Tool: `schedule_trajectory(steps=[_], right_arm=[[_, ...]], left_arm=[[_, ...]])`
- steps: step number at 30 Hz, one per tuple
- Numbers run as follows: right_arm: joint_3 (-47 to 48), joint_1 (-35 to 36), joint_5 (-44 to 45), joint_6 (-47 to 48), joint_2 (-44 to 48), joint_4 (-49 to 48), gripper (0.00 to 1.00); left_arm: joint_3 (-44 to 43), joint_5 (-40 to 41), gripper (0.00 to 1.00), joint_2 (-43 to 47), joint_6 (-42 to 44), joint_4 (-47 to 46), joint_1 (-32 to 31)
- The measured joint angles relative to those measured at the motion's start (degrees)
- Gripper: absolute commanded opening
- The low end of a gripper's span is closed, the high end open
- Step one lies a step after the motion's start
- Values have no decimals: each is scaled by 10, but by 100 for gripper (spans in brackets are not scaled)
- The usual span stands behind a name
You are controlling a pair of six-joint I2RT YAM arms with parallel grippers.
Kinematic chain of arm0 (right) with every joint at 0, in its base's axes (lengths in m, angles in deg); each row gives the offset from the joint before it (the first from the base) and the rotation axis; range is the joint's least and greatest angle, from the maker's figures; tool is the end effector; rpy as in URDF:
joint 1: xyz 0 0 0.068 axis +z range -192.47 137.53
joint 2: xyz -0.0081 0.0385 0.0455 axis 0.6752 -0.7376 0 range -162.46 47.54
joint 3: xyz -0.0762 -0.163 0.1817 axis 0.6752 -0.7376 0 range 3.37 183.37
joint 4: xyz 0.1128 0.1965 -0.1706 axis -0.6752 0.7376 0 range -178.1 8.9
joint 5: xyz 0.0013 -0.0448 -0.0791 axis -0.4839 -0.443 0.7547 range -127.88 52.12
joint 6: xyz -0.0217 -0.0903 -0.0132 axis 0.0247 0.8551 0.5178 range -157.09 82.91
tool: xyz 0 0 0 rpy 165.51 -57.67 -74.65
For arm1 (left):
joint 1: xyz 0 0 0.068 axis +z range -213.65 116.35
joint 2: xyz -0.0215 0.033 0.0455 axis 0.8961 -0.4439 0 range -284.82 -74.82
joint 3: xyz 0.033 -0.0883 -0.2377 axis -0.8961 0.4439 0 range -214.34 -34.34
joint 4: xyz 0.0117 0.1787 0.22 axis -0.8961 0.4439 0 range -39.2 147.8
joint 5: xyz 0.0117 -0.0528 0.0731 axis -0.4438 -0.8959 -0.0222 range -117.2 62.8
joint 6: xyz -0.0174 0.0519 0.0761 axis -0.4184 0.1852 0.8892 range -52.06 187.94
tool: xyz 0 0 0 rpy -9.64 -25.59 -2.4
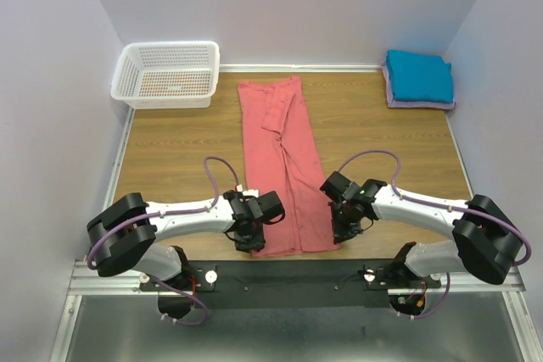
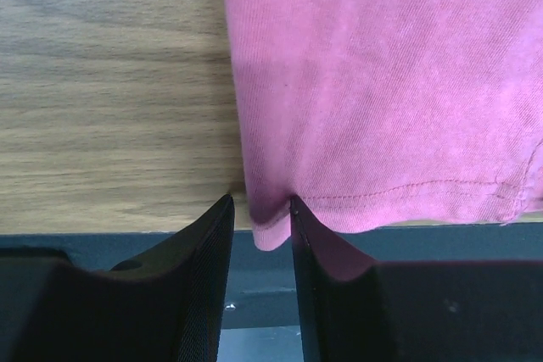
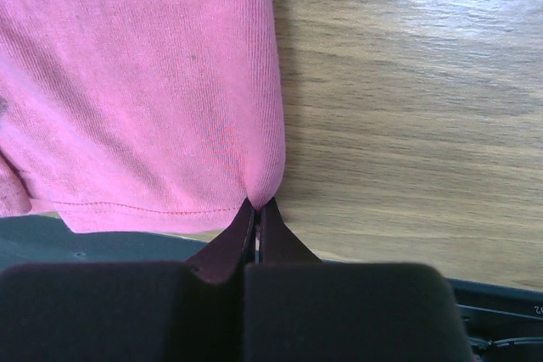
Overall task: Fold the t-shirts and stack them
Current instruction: Fold the tshirt
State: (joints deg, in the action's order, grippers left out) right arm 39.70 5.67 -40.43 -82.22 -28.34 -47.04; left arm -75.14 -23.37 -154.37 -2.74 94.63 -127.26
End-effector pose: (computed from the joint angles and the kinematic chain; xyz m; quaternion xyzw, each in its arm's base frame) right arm 0.1514 0.1745 0.0712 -0.0280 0.9960 0.0748 0.0402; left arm 0.1130 -0.2150 0.0773 -0.0636 0.9953 -0.0466 0.0559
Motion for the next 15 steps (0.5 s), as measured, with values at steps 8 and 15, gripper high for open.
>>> schedule_trajectory(steps=[8,15], right_arm=[[0,-1,-1,2,-1,0,1],[0,-2,-6,6,0,0,1]], left_arm=[[-12,-11,14,-17,11,-11,0],[-15,-19,0,-21,19,-14,-1]])
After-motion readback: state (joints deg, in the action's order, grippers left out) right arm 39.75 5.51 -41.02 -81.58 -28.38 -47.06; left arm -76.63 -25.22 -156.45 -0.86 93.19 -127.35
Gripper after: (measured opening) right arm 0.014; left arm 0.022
